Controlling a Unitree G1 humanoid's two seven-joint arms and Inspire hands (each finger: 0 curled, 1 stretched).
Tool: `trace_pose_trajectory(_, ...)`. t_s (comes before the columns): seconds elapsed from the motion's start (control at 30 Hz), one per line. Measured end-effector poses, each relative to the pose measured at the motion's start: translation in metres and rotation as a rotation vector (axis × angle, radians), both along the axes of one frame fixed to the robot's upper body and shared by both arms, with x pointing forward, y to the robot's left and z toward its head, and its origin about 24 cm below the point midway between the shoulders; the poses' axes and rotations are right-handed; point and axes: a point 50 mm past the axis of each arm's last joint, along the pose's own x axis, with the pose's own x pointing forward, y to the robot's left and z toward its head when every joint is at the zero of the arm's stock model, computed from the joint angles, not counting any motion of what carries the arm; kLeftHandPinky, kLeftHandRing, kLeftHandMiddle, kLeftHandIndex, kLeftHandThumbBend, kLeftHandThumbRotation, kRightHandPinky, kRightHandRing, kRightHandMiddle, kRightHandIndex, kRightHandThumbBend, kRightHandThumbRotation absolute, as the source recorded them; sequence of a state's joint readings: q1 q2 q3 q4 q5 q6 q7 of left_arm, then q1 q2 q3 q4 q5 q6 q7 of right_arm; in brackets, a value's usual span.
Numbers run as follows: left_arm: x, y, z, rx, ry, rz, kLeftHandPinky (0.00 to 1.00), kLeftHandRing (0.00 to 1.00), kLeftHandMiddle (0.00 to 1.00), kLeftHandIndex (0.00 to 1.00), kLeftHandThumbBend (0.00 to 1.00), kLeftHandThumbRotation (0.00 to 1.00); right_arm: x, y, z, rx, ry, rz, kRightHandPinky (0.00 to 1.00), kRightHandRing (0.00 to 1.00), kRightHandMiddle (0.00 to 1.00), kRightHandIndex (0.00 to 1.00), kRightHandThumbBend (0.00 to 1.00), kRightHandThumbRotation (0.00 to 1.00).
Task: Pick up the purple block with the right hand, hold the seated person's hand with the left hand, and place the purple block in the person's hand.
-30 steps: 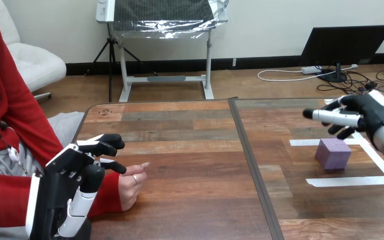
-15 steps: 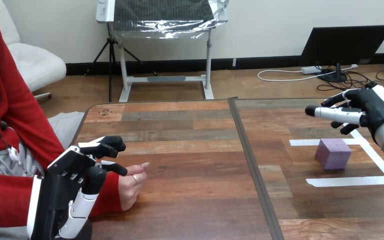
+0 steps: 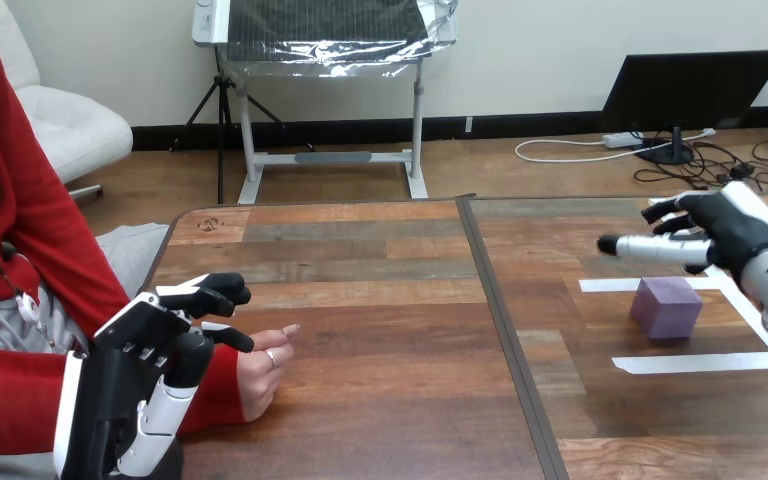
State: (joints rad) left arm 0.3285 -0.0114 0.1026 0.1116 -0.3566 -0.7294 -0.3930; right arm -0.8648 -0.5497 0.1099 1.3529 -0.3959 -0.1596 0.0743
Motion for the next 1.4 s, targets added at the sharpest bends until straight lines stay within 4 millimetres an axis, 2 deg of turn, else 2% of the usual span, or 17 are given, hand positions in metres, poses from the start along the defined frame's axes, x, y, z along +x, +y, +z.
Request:
trace_pose_trajectory(0.83, 0.000, 0.000, 0.000, 0.001, 0.001, 0.001, 0.45, 0.67, 0.67, 0.49, 0.88, 0.57, -0.003, 0.000, -0.007, -0.139, 0.083, 0.019, 0.80, 0.95, 0.98, 0.99, 1.00, 0.51)
trace_pose_trajectory(1.13, 0.000, 0.001, -0.001, -0.002, 0.005, 0.000, 0.45, 0.67, 0.66, 0.48, 0.89, 0.56, -0.004, -0.003, -0.009, -0.159, 0.089, -0.004, 0.91, 0.99, 1.00, 1.00, 1.00, 0.49)
trace_pose_trajectory(1.4, 0.000, 0.001, -0.001, -0.003, 0.008, 0.001, 0.45, 0.67, 0.66, 0.48, 0.90, 0.56, -0.006, -0.005, -0.012, -0.183, 0.111, -0.018, 0.94, 1.00, 1.00, 1.00, 1.00, 0.45)
